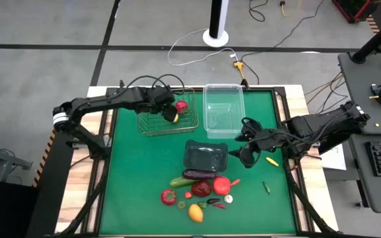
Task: Sort produce into baskets
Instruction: Put the green chili pepper into the transparent bin
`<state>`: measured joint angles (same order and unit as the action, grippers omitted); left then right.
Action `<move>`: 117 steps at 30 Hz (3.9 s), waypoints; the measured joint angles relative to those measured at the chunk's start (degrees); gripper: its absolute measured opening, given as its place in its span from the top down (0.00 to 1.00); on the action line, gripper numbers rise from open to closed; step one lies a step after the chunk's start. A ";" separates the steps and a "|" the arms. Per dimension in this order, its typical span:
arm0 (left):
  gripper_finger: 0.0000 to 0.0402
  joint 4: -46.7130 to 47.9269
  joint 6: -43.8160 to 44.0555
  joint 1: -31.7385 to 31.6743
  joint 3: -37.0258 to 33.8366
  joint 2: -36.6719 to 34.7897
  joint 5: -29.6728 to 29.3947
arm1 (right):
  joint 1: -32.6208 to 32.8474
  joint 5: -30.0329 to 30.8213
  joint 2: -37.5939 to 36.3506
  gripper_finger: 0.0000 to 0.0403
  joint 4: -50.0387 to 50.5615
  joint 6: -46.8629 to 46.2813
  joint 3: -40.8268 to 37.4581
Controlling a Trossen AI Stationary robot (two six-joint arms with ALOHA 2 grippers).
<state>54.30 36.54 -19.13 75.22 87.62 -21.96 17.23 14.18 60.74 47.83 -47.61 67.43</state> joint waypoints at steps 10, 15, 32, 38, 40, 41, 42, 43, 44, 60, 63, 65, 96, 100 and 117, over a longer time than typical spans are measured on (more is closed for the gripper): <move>0.42 0.14 -4.00 11.38 7.74 -3.52 -0.03 | 4.85 -13.18 0.18 0.15 16.89 -16.79 -1.03; 0.42 -0.07 -4.58 18.57 8.43 -5.55 -0.02 | 8.51 -14.16 0.18 0.15 16.72 -27.14 -4.65; 0.45 0.78 -0.45 30.68 7.54 -6.17 -6.08 | 20.25 -22.78 0.21 0.24 -4.00 -54.30 -29.52; 0.49 2.48 -0.82 30.68 7.52 -6.16 -6.14 | 20.81 -23.45 0.21 0.27 -6.79 -55.88 -34.85; 0.50 2.52 -0.84 30.68 7.50 -6.17 -6.17 | 20.81 -23.32 0.21 0.28 -6.88 -54.87 -35.57; 0.50 2.57 -0.84 30.68 7.50 -6.17 -6.32 | 20.81 -23.29 0.21 0.29 -6.90 -54.43 -35.92; 0.50 2.58 -0.86 30.68 7.50 -6.17 -6.73 | 20.90 -23.22 0.21 0.29 -6.90 -54.00 -36.32; 0.51 2.60 -0.86 30.68 7.50 -6.17 -7.32 | 20.91 -23.21 0.22 0.30 -6.84 -53.51 -36.71; 0.51 2.58 -0.84 30.68 7.50 -6.17 -7.78 | 20.90 -23.19 0.23 0.32 -6.82 -53.11 -36.98; 0.51 2.58 1.70 30.68 7.50 -6.17 -12.76 | 21.27 -23.68 7.48 0.54 -14.45 -46.23 -40.28; 0.51 2.56 1.96 30.65 7.50 -6.17 -13.70 | 21.29 -23.76 10.22 0.61 -14.17 -44.48 -39.47; 0.51 2.57 1.96 30.65 7.49 -6.17 -13.70 | 21.29 -23.72 11.72 0.67 -13.84 -43.26 -38.83; 0.51 1.87 4.53 30.72 7.48 -6.17 -10.79 | 16.06 -4.92 -3.06 0.97 -6.16 -37.34 -28.03; 0.51 1.53 4.56 30.88 7.48 -6.17 -7.60 | 12.49 -2.53 -3.62 0.97 -6.16 -30.69 -23.95; 0.51 0.79 8.12 33.93 7.48 -6.17 -2.87 | -2.19 -0.49 8.79 0.97 -9.28 6.00 -6.67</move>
<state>55.09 44.66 14.81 82.70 81.45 -24.83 15.04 13.68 69.52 38.54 -41.61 60.76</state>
